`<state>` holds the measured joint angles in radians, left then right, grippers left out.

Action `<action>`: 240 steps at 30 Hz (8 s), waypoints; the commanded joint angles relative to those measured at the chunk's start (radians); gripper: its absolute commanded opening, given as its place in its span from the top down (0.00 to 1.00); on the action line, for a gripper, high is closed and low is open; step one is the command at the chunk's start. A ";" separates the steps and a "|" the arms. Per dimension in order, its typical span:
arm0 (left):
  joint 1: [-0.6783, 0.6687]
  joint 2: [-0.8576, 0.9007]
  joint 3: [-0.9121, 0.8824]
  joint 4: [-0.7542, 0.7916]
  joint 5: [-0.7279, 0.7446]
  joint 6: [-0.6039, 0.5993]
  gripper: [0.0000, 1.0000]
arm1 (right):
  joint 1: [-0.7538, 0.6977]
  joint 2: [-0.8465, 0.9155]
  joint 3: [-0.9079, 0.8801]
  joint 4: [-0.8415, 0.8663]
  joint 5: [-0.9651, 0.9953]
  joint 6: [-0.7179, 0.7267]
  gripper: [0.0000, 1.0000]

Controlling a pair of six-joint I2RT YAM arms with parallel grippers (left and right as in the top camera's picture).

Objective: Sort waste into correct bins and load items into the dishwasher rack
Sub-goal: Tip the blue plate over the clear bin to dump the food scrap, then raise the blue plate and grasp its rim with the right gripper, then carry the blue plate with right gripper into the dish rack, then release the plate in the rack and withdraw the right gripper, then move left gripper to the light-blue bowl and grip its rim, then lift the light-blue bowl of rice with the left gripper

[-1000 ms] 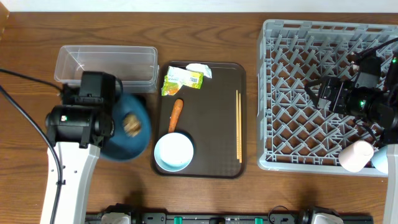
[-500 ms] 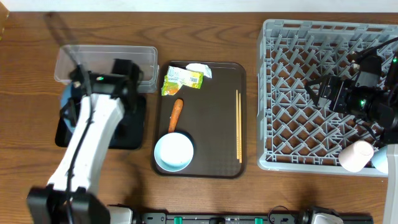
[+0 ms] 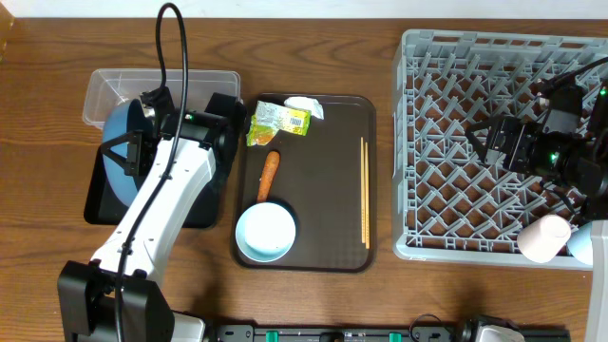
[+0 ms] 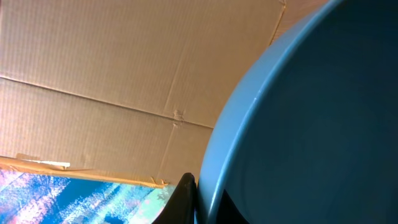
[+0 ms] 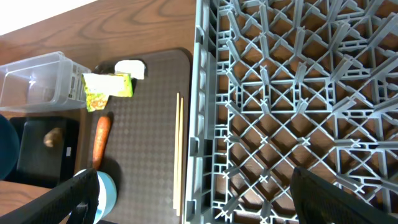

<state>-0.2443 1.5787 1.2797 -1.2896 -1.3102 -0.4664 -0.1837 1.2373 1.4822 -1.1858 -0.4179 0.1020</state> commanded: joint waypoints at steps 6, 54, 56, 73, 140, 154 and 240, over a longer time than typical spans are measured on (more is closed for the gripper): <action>-0.003 -0.074 0.040 -0.007 0.165 -0.017 0.94 | 0.007 0.006 0.002 -0.005 -0.001 0.003 0.08; -0.127 -0.401 0.233 0.421 1.657 0.249 0.02 | 0.463 0.085 0.003 0.225 0.566 0.116 0.99; -0.127 -0.401 0.233 0.417 1.657 0.249 0.02 | 0.417 0.080 0.003 0.204 0.738 0.151 0.99; -0.127 -0.404 0.233 0.358 1.658 0.248 0.02 | 0.076 0.208 0.003 0.363 1.571 0.025 0.99; -0.127 -0.404 0.233 0.277 1.657 0.248 0.02 | 0.237 0.399 0.003 0.523 1.310 -0.385 0.01; -0.127 -0.403 0.233 0.269 1.657 0.248 0.02 | 0.299 0.188 0.003 0.276 0.700 -0.076 0.01; -0.492 0.119 -0.269 0.361 1.482 0.192 0.94 | 0.299 0.163 0.002 0.089 0.137 0.085 0.09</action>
<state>-0.7353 1.7195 0.9810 -0.8982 0.1501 -0.2810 0.1009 1.4105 1.4857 -1.0962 -0.2737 0.1761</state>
